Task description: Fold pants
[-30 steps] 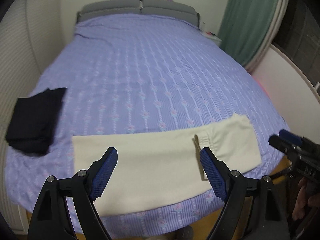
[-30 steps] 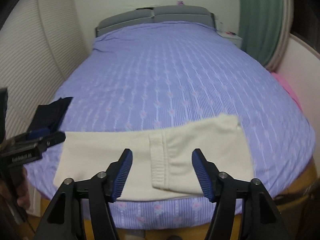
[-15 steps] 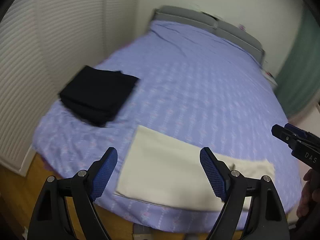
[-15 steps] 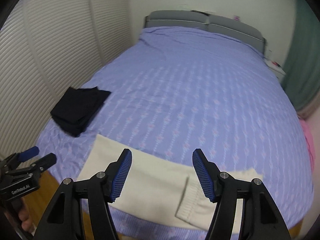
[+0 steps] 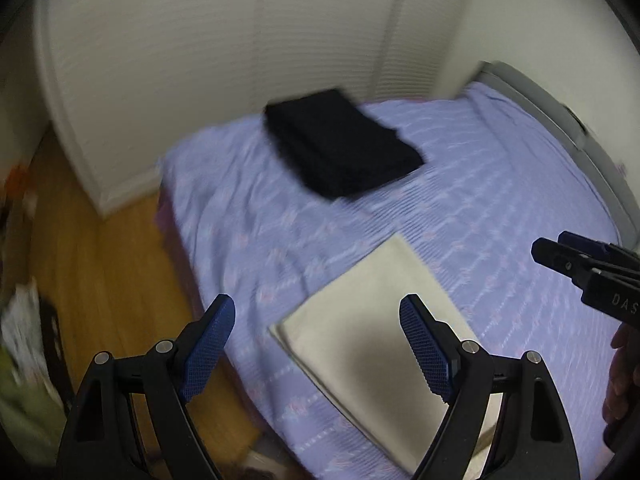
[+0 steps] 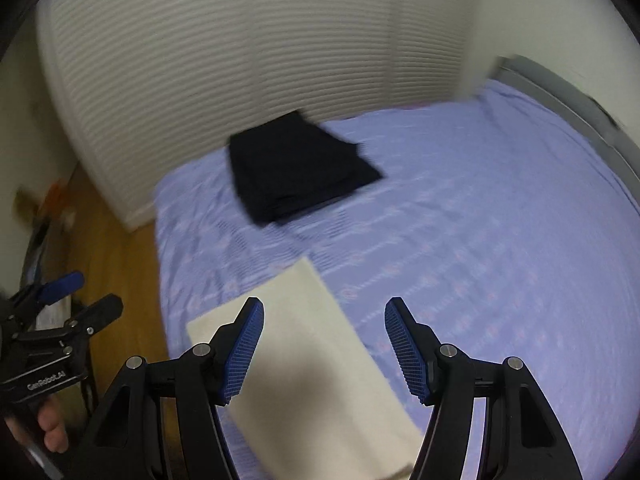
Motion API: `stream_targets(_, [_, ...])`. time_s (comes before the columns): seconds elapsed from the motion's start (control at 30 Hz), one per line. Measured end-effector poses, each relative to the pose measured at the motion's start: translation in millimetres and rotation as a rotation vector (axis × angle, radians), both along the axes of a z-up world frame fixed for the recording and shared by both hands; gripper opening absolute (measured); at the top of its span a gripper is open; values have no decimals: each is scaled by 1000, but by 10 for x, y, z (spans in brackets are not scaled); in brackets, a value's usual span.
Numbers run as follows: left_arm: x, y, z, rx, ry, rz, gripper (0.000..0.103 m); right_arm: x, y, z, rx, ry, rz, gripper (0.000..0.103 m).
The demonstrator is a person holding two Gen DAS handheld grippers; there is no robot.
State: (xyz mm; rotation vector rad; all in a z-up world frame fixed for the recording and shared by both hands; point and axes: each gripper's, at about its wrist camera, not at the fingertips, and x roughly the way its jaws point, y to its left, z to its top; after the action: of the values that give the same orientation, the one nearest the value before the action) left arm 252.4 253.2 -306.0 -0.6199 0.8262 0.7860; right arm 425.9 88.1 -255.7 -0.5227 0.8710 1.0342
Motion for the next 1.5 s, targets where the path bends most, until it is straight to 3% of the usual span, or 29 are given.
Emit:
stream_targets(0.3, [42, 41, -1116, -202, 34, 228, 83, 491, 767, -1016, -94, 187, 166, 64])
stream_targets(0.37, [41, 41, -1247, -224, 33, 263, 77, 574, 949, -1258, -129, 200, 222, 64])
stream_targets(0.53, [54, 63, -1492, -254, 39, 334, 75, 772, 1294, -1715, -216, 281, 322, 64])
stream_targets(0.83, [134, 205, -1815, -300, 15, 312, 74, 903, 1667, -2125, -305, 335, 482, 64])
stream_targets(0.97, [87, 250, -1971, -348, -17, 328, 73, 985, 1770, -2305, -339, 394, 522, 64])
stream_targets(1.17, [79, 290, -2023, -324, -85, 279, 71, 1063, 1838, -2502, -307, 519, 550, 61])
stream_targets(1.23, [84, 309, -2038, -318, -93, 276, 67, 1001, 1865, -2522, -312, 563, 587, 51])
stream_targets(1.3, [103, 319, -2059, -307, -97, 260, 63, 949, 1887, -2545, -332, 542, 613, 51])
stream_targets(1.4, [118, 300, -2039, -276, -94, 232, 54, 1005, 1954, -2613, -350, 587, 603, 48])
stream_targets(1.5, [111, 294, -2004, -262, -83, 226, 37, 966, 2017, -2604, -371, 602, 640, 37])
